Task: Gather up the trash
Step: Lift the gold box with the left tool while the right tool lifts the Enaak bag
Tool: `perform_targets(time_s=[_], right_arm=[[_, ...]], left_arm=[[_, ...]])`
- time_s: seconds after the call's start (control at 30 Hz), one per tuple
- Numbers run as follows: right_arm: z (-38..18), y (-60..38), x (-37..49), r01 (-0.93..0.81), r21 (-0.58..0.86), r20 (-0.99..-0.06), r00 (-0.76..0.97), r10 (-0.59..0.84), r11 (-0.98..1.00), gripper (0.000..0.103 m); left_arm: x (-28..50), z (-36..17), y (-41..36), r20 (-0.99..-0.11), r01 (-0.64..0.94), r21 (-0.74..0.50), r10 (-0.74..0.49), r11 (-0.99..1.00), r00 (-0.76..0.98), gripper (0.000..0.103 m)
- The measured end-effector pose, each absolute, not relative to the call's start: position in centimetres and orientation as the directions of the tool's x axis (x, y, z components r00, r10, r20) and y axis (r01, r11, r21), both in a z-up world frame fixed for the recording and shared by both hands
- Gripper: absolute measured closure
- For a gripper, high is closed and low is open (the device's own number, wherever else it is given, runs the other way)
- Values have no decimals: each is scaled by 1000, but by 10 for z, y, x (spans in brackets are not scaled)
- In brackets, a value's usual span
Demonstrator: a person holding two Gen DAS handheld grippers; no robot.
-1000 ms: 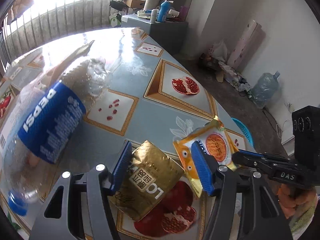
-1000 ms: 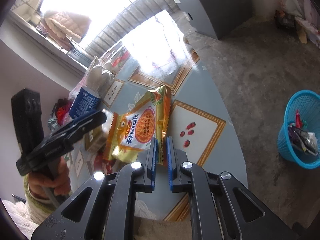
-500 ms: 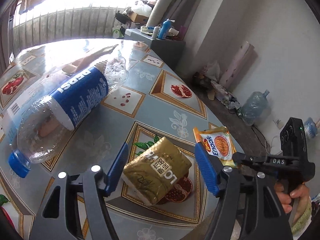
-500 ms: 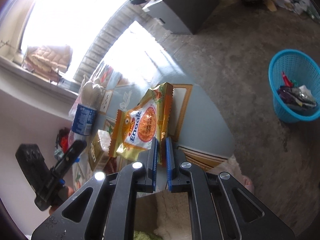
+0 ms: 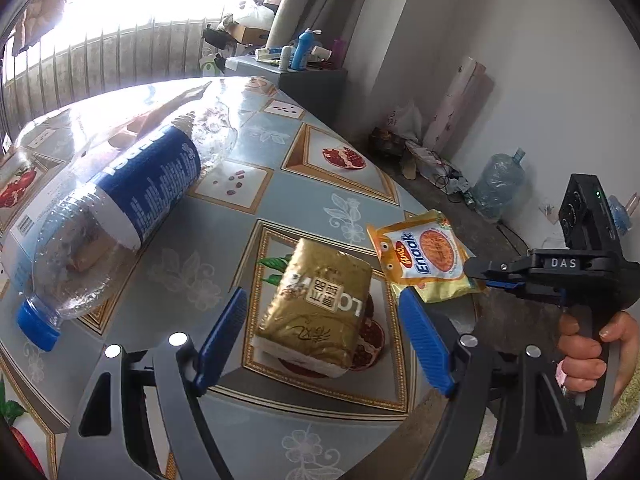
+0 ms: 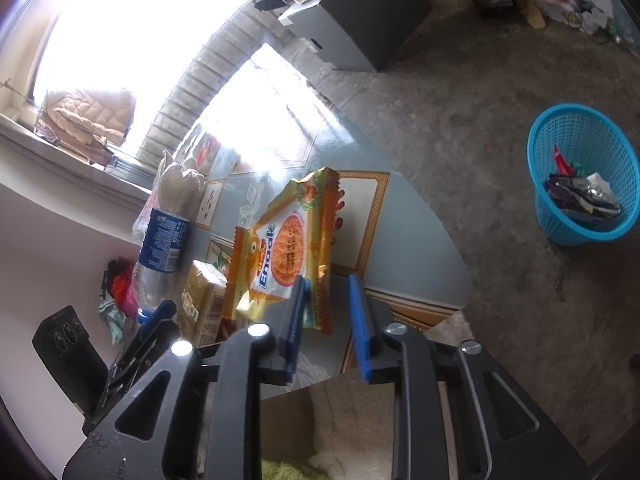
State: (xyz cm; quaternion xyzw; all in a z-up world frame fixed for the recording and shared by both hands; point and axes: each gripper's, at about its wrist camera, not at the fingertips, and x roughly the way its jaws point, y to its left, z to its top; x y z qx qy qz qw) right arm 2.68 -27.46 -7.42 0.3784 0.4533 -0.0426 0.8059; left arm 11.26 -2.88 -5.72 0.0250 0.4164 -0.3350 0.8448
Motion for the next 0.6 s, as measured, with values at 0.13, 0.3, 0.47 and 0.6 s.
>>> perform_targets(time_s=[0.13, 0.3, 0.47, 0.6], right_arm=[[-70, -270, 32, 396, 520, -782, 576, 236, 757, 67], [-67, -261, 38, 377, 468, -799, 567, 200, 800, 67], [-58, -262, 40, 356, 445, -791, 587, 174, 822, 55], [-58, -261, 43, 349, 413, -799, 583, 150, 841, 55]], left_arm=[[121, -63, -34, -745, 591, -223, -527, 775, 410, 27], [127, -73, -43, -781, 579, -199, -484, 791, 394, 27], [126, -79, -47, -797, 576, -178, -460, 798, 391, 27], [127, -79, -48, -800, 571, -171, -451, 803, 395, 27]])
